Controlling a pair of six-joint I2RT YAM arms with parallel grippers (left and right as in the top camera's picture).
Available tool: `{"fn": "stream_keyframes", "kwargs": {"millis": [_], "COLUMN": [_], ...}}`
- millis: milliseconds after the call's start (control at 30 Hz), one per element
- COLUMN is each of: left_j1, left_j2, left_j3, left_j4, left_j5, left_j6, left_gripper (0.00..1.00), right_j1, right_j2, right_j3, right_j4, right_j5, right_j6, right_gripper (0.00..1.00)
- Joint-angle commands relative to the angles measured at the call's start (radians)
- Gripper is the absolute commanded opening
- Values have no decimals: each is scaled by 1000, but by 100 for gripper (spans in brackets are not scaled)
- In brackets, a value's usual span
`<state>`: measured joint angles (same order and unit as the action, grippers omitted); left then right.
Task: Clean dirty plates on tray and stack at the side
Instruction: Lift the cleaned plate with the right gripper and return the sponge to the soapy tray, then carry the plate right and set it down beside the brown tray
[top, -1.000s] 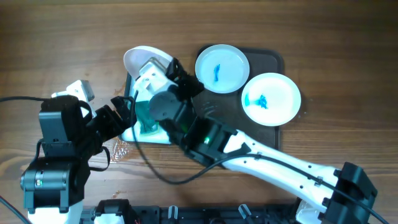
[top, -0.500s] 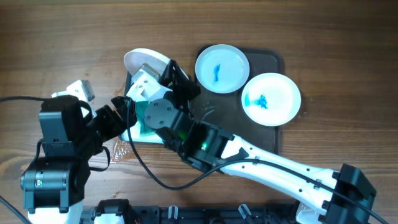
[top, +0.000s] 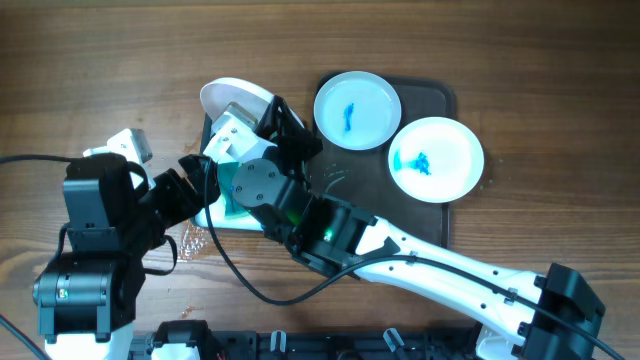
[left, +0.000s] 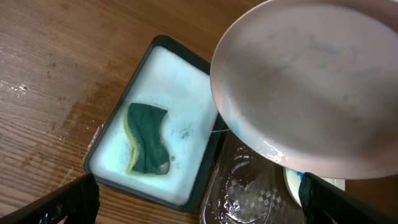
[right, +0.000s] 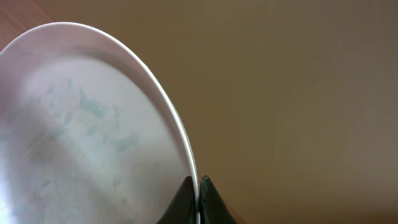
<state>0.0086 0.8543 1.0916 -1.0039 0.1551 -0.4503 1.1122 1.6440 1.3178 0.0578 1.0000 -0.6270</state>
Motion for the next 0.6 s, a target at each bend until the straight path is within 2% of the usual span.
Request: {"fn": "stream_keyframes", "kwargs": {"millis": [0,167,200,267,367,500,567], "left_j1": [6,6,6,6,6,6,6], "left_j2": [-1,-1,-1,-1,-1,-1,-1], "left_j3": [12,12,12,12,12,12,12], "left_j4": [0,0,0,0,0,0,0], "left_j5": [12,12,12,12,12,12,12], "left_j6": [-6,-6,-6,-6,-6,-6,-6], "left_gripper": [100,100,100,100,100,100,100], "right_j1": [1,0,-6,-51,-187,-372,-492], "right_j2": [0,0,0,2,2,-7,-39], "right_j3": [14,14,14,13,13,13,14], "right_j4": [8,9,8,-80,-397,-545,-587], "right_j5": [25,24,23,-33,-428,-784,-1010], "right_j6": [-1,7,46,235,599,944,1059], "right_gripper": [4,4,4,4,4,4,4]}}
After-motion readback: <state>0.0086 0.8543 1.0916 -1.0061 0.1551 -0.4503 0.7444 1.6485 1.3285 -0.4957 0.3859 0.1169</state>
